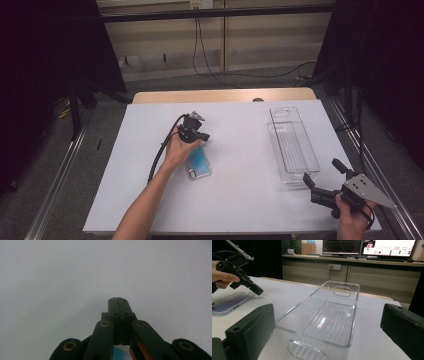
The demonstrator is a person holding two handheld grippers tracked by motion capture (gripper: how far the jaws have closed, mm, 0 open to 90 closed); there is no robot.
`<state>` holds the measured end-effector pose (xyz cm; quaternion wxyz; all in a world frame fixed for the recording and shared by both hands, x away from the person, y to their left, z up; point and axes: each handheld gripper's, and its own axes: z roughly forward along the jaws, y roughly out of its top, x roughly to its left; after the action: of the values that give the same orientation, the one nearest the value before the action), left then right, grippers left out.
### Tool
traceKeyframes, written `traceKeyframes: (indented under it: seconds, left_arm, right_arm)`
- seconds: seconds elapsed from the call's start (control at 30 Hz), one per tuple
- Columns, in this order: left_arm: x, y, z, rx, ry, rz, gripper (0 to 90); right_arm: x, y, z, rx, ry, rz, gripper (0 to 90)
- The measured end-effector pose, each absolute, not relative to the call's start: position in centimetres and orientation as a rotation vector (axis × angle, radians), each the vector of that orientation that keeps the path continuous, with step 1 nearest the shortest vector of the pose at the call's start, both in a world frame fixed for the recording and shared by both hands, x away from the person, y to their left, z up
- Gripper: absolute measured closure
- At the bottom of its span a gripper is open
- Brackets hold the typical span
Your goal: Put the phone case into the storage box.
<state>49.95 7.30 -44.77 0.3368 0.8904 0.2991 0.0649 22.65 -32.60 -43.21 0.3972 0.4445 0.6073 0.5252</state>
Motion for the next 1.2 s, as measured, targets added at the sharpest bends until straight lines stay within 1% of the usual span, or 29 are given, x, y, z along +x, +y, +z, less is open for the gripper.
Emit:
traceKeyframes:
  seconds: [0.03, 0.1, 0.17, 0.27, 0.33, 0.53, 1.2]
  left_arm:
    - [50.0, 7.3, -45.0, 2.332, 0.785, 0.177, 90.0]
    - [50.2, 7.6, -45.1, 2.307, 0.802, 0.143, 90.0]
    - [50.2, 7.6, -45.1, 2.311, 0.798, 0.137, 90.0]
    - [50.2, 7.4, -45.0, 2.333, 0.783, 0.163, 90.0]
    - [50.3, 7.6, -45.0, 2.331, 0.782, 0.148, 90.0]
    - [50.4, 7.9, -44.9, 2.344, 0.784, 0.175, 90.0]
    - [50.3, 8.8, -44.8, 2.364, 0.786, 0.155, 90.0]
  right_arm:
    - [22.6, -32.6, -43.2, 1.127, 1.537, 1.331, 0.0]
    - [22.6, -32.6, -43.2, 1.122, 1.541, 1.332, 0.0]
    - [22.6, -32.6, -43.2, 1.124, 1.54, 1.332, 0.0]
    - [22.6, -32.6, -43.2, 1.126, 1.539, 1.332, 0.0]
    - [22.6, -32.6, -43.2, 1.124, 1.541, 1.332, 0.0]
    - [22.6, -32.7, -43.2, 1.129, 1.538, 1.331, 0.0]
    - [22.5, -32.7, -43.2, 1.127, 1.539, 1.329, 0.0]
